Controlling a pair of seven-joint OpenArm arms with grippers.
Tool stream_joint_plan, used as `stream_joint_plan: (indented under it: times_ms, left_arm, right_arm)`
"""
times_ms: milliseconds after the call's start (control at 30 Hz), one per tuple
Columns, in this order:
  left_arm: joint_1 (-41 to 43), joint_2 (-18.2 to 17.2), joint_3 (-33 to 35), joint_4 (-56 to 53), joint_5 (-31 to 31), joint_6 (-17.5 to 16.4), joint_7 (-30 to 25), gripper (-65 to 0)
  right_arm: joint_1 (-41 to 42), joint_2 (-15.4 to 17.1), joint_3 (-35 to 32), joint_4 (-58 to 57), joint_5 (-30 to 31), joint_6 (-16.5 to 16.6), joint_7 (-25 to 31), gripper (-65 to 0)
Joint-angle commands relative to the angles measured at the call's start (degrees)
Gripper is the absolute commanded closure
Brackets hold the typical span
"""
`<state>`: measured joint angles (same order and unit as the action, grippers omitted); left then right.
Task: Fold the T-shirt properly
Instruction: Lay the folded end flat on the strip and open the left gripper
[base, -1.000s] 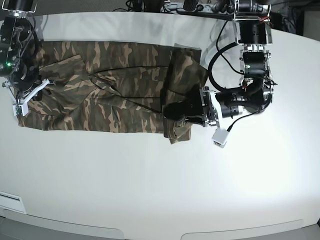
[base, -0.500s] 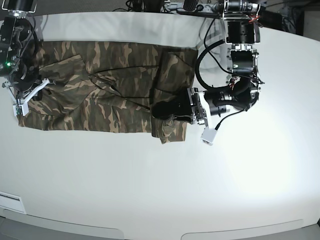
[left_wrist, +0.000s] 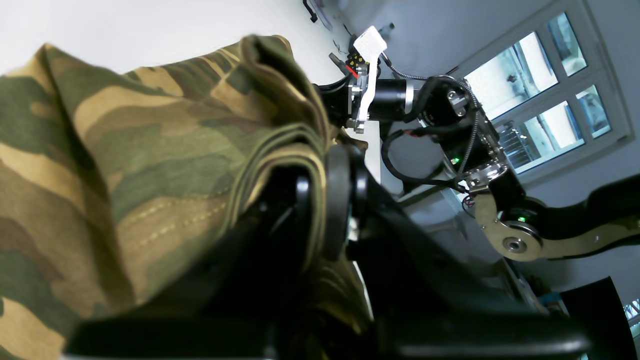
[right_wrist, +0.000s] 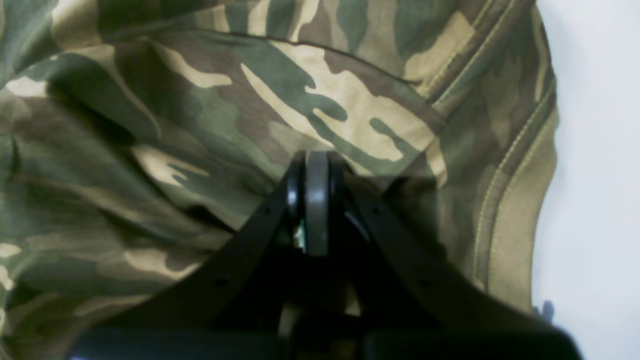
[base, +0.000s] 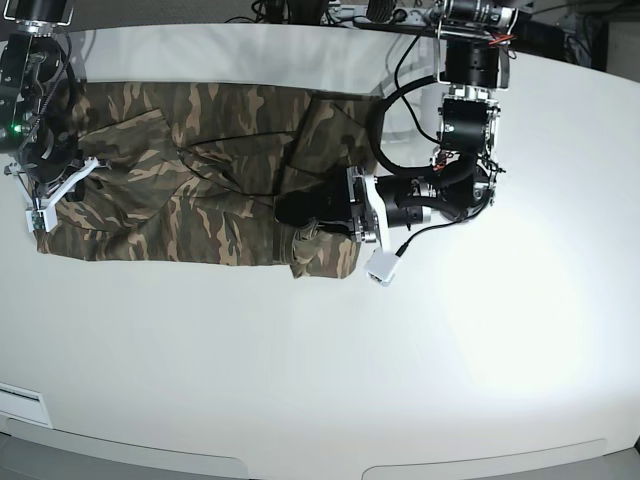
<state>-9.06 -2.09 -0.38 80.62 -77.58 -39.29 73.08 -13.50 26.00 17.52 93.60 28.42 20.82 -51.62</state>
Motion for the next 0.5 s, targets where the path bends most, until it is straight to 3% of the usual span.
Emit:
stream_joint_plan:
  times_ms: [0,167,300,333,467]
  left_arm:
    - [-1.1,0.2,0.0,0.8,-1.9,-0.7,-1.1,0.0]
    - [-1.1,0.2,0.0,0.8,-1.9,-0.7,-1.2,-1.7]
    - [-1.2,0.2,0.0,0.8,-5.0,-0.7,0.3,-33.9]
    - [-1.3,0.2,0.0,0.8,-6.6,-0.7,1.1,-36.8]
    - [-1.7,0.2,-0.1,1.0,-7.4,-0.7,3.3,-37.1]
  right_arm:
    - [-0.3,0.4,-0.1,-0.1,0.2,0.9,-2.6,0.0]
    - [-0.3,0.4,-0.1,-0.1,0.2,0.9,-2.6,0.0]
    - [-0.3,0.4,-0.1,-0.1,0.2,0.9,-2.6,0.0]
    - [-0.3,0.4,-0.1,-0.1,0.2,0.9,-2.6,0.0]
    - [-0.3,0.4,-0.1,-0.1,0.2,0.9,-2.6,0.0]
